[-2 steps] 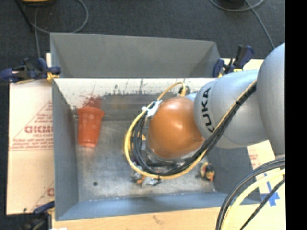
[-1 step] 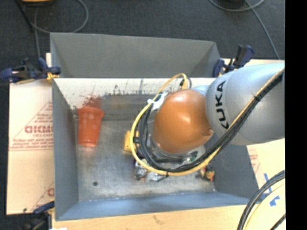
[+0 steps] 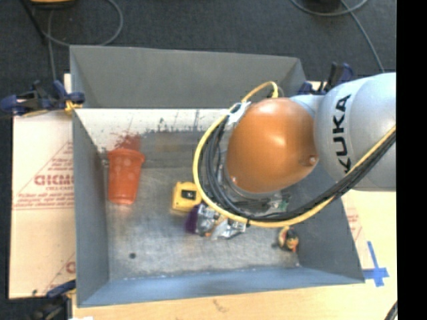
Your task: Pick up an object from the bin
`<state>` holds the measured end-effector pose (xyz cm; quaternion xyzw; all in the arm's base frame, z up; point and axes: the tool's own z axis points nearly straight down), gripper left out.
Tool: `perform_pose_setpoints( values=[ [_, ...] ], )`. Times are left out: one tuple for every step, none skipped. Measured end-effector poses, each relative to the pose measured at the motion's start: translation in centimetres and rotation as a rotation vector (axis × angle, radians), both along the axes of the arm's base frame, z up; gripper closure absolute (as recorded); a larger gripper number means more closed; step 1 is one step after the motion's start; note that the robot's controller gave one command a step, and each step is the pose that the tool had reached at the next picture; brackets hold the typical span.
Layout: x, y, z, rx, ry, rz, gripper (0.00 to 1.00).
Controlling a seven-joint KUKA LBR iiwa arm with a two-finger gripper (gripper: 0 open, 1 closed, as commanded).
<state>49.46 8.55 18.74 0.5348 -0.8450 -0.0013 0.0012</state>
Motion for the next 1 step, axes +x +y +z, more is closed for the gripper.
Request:
perform_pose_setpoints(
  values=[
    [0.13,-1.01,6.78,0.001,-0.001,-0.003,1.0]
  ],
)
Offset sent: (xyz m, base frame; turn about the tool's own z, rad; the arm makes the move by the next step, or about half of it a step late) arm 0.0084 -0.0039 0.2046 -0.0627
